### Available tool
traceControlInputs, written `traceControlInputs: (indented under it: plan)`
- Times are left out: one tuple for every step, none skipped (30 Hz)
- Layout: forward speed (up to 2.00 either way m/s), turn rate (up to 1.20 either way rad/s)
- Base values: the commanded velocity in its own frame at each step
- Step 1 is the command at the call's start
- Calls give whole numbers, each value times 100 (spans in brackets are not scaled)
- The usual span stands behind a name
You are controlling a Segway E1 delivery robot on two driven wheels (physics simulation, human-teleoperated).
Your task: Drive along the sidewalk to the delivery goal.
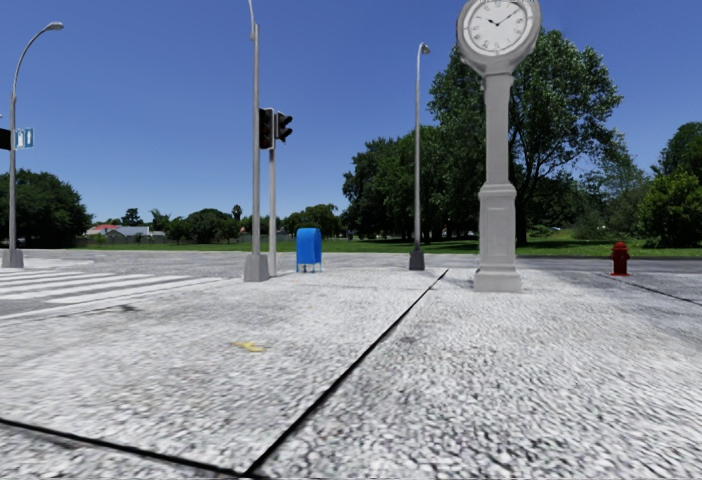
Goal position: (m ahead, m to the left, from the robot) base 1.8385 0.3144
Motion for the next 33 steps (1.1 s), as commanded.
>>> traceControlInputs:
  plan:
    - [200, 0]
    - [200, 0]
    - [200, 0]
    - [200, 0]
    - [200, 0]
    - [200, 0]
    - [200, 0]
    - [200, 0]
    - [200, 0]
    - [200, 0]
    - [200, 0]
    - [200, 0]
    - [200, 0]
    - [200, 0]
    - [200, 0]
    - [200, 0]
    - [200, 0]
    - [200, 0]
    - [200, 0]
    - [200, 0]
    - [200, 0]
    - [200, 0]
    - [200, 0]
    - [200, 0]
    - [200, 0]
    - [200, 0]
    - [200, 0]
    - [200, 0]
    - [200, 0]
    - [200, 0]
    - [200, 0]
    - [200, 0]
    - [200, 0]
